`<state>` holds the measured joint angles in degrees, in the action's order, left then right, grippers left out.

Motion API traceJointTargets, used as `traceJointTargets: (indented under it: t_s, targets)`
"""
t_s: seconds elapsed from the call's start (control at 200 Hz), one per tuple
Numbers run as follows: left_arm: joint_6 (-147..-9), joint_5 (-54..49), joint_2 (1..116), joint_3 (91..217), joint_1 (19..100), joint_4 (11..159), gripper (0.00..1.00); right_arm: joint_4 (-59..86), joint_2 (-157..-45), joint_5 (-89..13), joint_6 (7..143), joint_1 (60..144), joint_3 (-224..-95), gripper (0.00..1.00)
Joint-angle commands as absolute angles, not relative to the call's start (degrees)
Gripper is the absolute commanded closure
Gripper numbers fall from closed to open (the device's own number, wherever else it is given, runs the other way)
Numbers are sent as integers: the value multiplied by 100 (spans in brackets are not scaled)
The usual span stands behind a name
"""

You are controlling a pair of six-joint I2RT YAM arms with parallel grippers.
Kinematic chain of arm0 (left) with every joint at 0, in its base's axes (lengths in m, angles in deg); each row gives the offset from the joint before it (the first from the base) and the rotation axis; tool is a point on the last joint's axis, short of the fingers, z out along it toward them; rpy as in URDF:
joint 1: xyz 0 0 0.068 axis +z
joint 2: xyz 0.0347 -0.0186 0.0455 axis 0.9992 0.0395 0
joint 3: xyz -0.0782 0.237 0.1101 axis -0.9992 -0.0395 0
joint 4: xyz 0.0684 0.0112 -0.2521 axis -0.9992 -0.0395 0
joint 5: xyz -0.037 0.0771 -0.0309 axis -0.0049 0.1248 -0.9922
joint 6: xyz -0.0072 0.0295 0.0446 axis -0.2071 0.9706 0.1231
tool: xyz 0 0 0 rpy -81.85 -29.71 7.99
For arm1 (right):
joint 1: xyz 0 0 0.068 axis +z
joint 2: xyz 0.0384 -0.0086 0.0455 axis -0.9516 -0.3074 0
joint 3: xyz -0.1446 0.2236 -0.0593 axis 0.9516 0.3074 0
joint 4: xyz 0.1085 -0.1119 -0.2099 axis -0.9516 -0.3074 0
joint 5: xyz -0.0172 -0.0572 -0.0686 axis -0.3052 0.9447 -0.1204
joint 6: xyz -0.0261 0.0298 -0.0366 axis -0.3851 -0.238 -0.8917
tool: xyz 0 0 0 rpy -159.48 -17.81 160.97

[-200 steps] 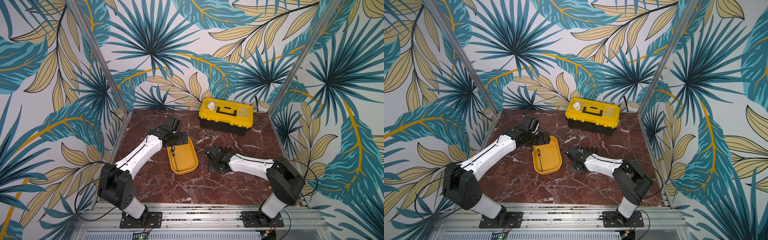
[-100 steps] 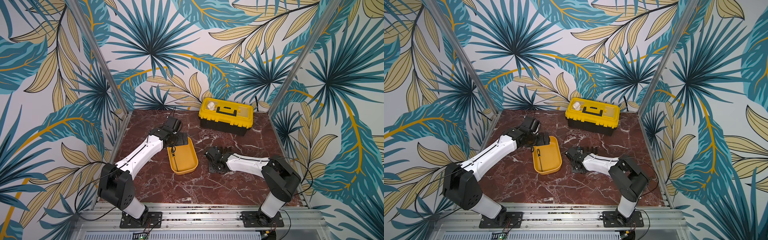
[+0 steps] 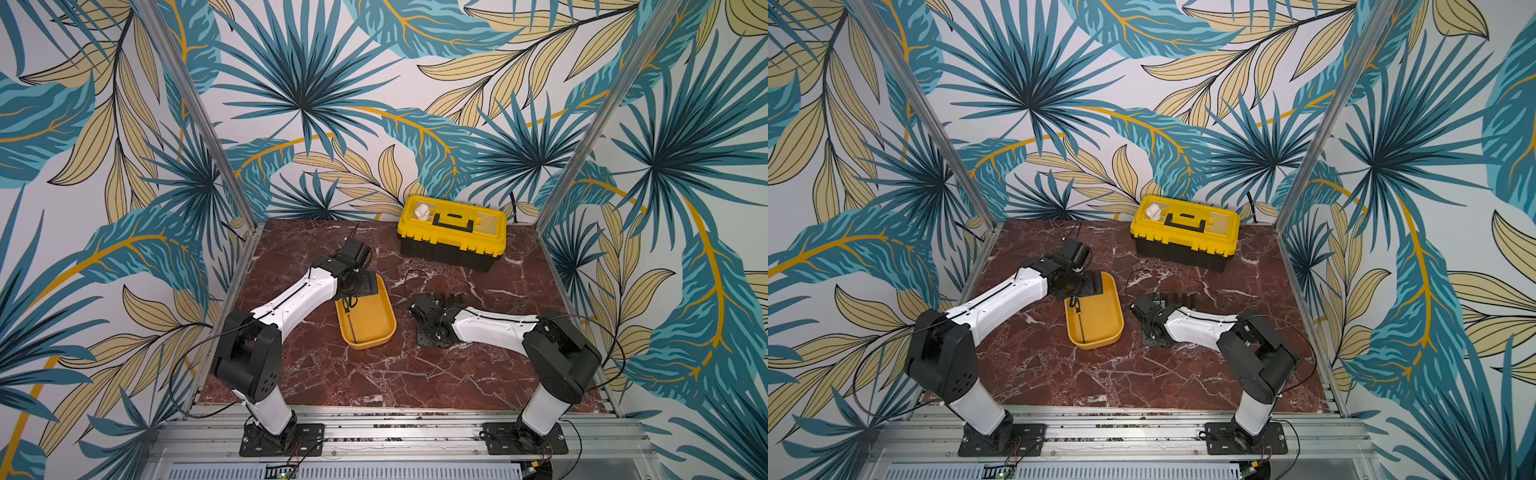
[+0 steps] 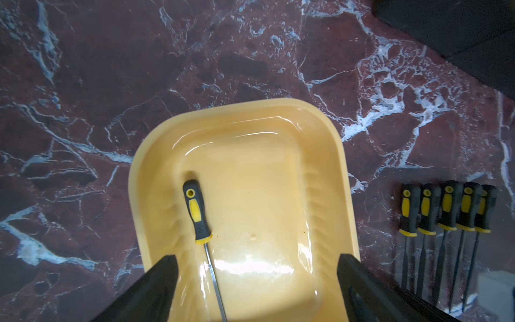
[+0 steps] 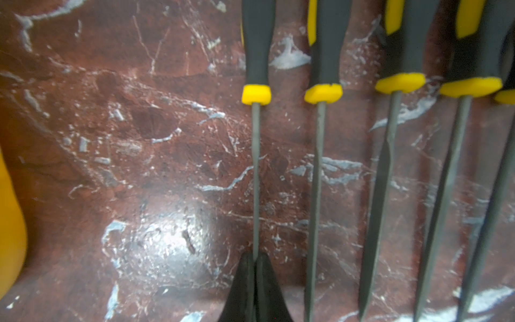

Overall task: Take the file tool out of the storage box
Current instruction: Place the file tool at the center of the board.

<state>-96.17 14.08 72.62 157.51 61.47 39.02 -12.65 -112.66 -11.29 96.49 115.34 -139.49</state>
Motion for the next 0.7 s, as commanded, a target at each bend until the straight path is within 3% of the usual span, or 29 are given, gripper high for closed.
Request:
traceJointTargets:
  t_s: [0.0,0.326,0.696]
  targets:
    - [-9849,1708,7459,15780,6093,3905,9,-1289,-11441,-1156,9688,11569,-13936,94]
    - [-10469,2157,7935,15861,6067,3695,15,-1233,-11064,-1361,9534,11570,-13886,77]
    - [-10823,2591,8362,15914,5988,3494,22,-1134,-9986,-2040,8964,11569,-13923,35]
